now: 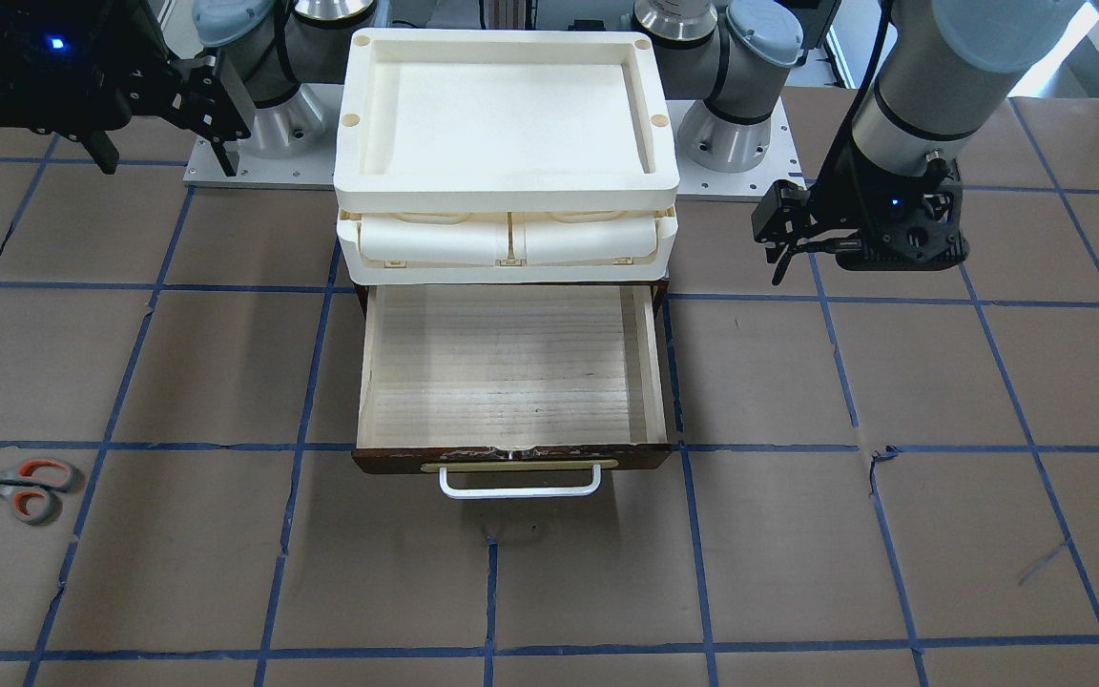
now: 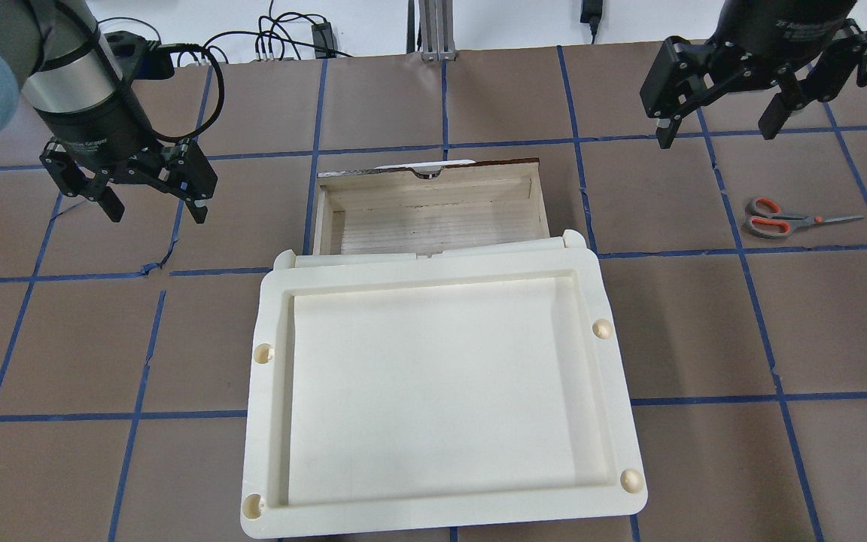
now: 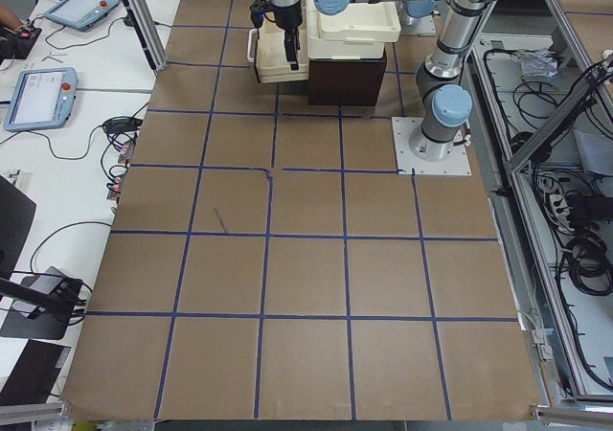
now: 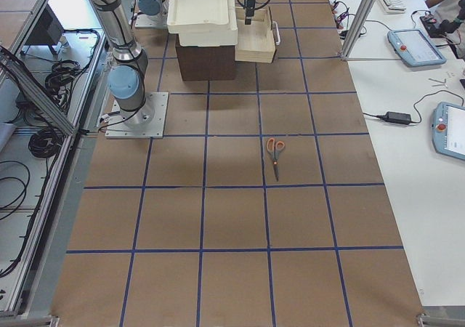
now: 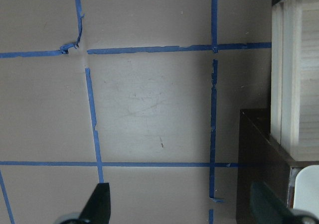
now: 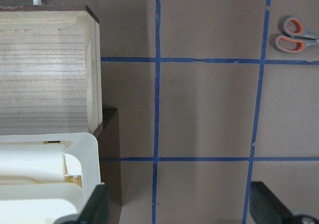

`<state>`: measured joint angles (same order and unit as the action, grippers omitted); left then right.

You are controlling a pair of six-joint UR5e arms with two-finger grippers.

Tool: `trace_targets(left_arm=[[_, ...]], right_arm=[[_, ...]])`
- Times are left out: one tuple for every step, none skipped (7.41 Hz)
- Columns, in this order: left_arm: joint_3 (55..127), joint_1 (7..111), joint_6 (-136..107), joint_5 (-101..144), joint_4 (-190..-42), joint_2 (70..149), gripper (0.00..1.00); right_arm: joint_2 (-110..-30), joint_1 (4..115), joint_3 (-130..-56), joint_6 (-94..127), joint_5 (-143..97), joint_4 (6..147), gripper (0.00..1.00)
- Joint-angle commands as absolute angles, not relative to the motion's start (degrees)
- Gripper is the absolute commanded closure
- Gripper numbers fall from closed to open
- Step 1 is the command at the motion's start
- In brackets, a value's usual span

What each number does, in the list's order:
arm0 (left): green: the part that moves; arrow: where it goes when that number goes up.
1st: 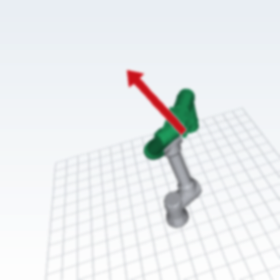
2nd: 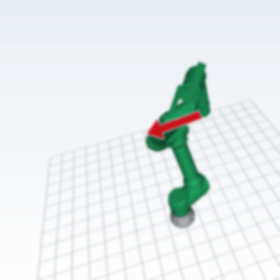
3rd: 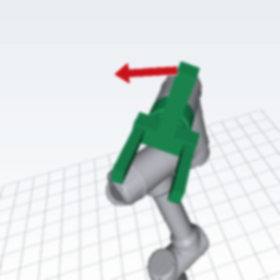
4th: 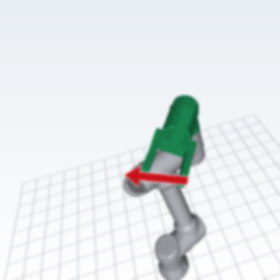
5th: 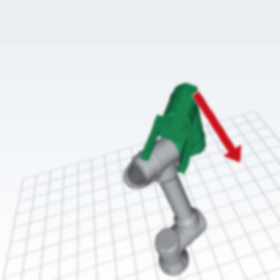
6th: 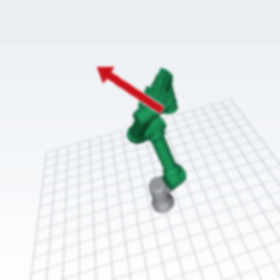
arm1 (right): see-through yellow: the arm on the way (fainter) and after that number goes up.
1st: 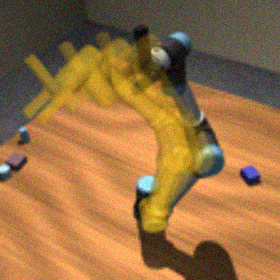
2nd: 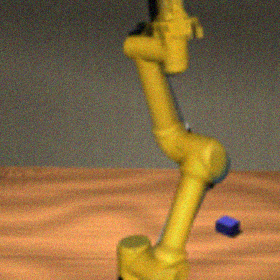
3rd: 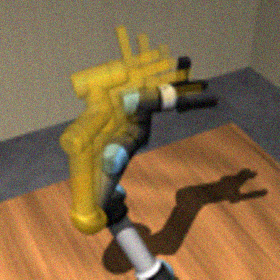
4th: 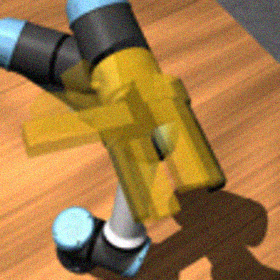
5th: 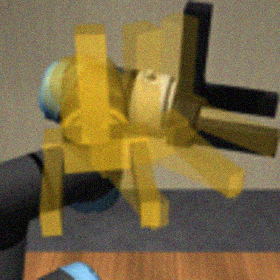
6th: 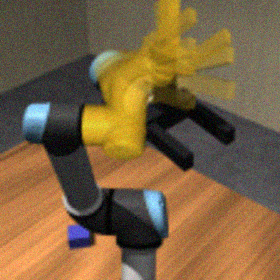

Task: Put scissors in drawer and close it
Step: 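Move the right gripper down over the orange-handled scissors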

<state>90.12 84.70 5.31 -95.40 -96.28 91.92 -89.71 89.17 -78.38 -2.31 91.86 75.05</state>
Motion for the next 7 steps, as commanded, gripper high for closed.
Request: trace_targets(left_arm=[[90.18, 81.76, 5.70, -95.18, -98.08, 91.93, 0.00], [89.57, 81.83, 8.85, -95.10, -97.65, 92.02, 0.00], [89.39, 81.39, 11.92, -95.10, -96.69, 91.93, 0.00], [88.17, 80.78, 12.39, -93.36, -92.42, 92.37, 0.00], [89.29, 81.21, 11.17, -92.99, -89.94, 92.20, 0.00], [87.82, 81.65, 9.94, -92.64, -90.26, 92.28, 0.00], [89.28, 82.43, 9.76, -92.55, -90.35, 92.55, 0.00]], right_arm=[[-89.30, 86.33, -79.36, -8.73, 91.93, 76.00, 0.00], [-89.04, 83.09, -79.54, -14.88, 91.85, 76.98, 0.00], [-87.03, 80.62, -80.15, -21.29, 91.85, 80.56, 0.00], [-85.10, 77.99, -80.33, -27.80, 91.85, 83.64, 0.00], [-84.12, 75.52, -80.85, -33.78, 91.85, 84.63, 0.00], [-82.63, 73.85, -81.90, -40.97, 92.11, 85.86, 0.00], [-81.49, 71.74, -84.61, -49.05, 92.11, 86.91, 0.00]])
